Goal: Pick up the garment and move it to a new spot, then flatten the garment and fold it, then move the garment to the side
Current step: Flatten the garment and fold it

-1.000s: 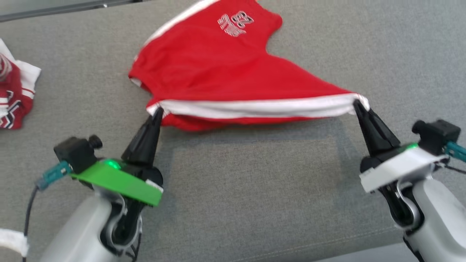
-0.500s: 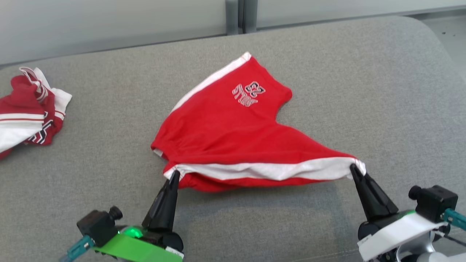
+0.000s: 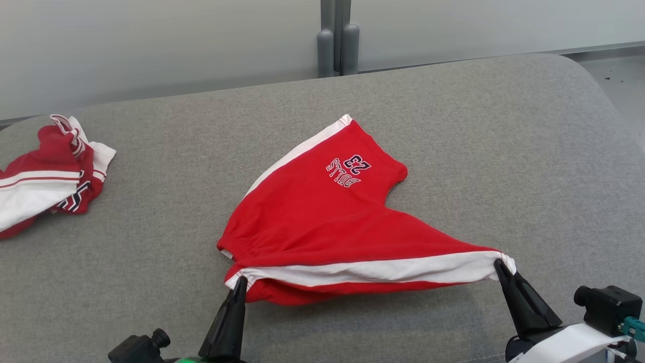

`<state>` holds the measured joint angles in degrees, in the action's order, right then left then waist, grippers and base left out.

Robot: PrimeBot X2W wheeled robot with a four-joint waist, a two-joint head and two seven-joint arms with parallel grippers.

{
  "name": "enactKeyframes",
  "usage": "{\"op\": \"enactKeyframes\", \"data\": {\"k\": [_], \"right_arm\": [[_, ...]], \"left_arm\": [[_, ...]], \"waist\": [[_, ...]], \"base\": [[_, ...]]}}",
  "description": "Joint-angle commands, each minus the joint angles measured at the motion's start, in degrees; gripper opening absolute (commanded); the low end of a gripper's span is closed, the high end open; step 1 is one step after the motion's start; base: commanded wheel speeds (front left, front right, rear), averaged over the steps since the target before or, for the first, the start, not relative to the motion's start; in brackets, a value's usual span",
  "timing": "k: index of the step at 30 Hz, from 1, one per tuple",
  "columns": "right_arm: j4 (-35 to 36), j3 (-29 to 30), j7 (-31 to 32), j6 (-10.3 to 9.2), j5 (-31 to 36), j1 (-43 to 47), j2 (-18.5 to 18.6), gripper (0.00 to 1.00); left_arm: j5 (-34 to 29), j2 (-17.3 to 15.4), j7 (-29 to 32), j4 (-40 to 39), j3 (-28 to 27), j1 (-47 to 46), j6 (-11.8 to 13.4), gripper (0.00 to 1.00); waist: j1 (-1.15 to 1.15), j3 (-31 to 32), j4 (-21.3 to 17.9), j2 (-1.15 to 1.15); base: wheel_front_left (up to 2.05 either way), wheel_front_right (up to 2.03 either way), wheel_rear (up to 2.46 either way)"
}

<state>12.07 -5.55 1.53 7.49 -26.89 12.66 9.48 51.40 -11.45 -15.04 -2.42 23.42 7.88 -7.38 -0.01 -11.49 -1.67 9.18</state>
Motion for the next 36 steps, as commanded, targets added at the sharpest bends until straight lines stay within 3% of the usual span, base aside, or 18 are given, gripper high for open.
{"op": "enactKeyframes", "data": {"k": [1,16,27,36], "right_arm": [[-0.31,0.67,0.23,0.0,0.11,0.13,0.19,0.0],[-6.4,2.25,1.77,0.0,-1.3,-6.49,3.04,0.0],[-17.09,2.38,7.21,0.0,-4.35,-23.39,9.21,0.0],[-30.45,-3.81,10.15,0.0,-5.88,-40.23,13.69,0.0]], "left_arm": [[0.39,0.41,-0.2,0.62,-0.08,0.83,-0.15,0.0],[3.08,4.08,-0.2,5.31,1.36,-5.7,-0.15,0.0],[7.48,8.17,0.59,15.89,3.24,-19.31,3.17,0.0],[14.45,8.47,0.21,26.09,9.04,-32.31,6.39,0.0]], "waist": [[0.01,-0.03,0.36,-0.01],[0.01,-1.48,4.11,-0.01],[0.01,-7.62,10.31,-0.01],[0.01,-13.49,13.44,-0.01]], "base": [[0.0,0.0,0.0],[0.0,0.0,0.0],[0.0,0.0,0.0],[0.0,0.0,0.0]]}}
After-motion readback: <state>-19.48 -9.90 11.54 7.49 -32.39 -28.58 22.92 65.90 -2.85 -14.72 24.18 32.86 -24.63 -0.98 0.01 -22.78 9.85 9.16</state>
